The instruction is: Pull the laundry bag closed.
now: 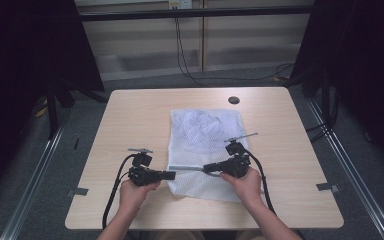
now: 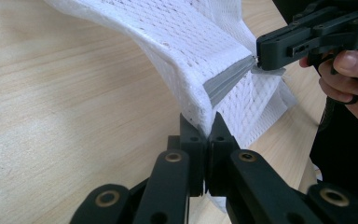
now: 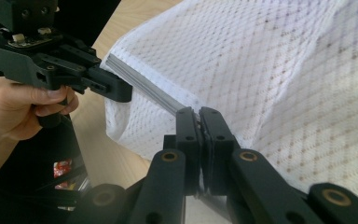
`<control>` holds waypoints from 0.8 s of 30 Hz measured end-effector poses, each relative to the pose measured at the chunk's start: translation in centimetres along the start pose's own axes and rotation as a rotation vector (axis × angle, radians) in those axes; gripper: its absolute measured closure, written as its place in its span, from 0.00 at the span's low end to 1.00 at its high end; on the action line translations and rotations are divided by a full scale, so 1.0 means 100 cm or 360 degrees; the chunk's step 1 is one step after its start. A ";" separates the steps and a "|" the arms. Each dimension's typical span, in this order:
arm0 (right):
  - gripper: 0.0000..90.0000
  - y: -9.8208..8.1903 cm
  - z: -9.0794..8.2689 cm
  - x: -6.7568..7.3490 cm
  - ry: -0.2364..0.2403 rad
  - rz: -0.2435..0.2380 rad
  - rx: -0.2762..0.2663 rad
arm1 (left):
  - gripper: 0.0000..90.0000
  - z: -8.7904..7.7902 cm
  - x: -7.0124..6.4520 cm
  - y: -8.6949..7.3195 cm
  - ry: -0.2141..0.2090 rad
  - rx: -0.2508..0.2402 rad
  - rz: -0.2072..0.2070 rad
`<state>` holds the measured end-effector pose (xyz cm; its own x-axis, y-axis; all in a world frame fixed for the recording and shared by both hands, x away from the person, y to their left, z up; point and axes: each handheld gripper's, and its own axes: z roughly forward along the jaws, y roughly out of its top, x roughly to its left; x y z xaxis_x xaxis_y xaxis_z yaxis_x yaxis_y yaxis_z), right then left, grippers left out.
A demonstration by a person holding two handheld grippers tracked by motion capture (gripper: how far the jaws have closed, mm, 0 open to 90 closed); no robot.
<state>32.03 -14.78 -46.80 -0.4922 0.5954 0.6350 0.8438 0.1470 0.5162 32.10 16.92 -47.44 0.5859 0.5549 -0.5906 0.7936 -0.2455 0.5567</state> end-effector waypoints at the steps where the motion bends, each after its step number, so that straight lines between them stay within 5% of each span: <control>1: 0.96 -0.001 -0.001 -0.002 0.0004 -0.0006 -0.0012 | 0.99 0.000 0.000 0.000 -0.0003 0.0001 -0.0001; 24: 0.96 -0.001 -0.006 -0.006 0.0016 0.0005 0.0002 | 0.99 0.000 -0.001 -0.001 0.0007 0.0013 0.0003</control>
<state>32.10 -15.60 -46.88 -0.4916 0.5879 0.6424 0.8457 0.1463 0.5132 32.00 16.87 -47.47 0.5867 0.5579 -0.5869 0.7938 -0.2528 0.5532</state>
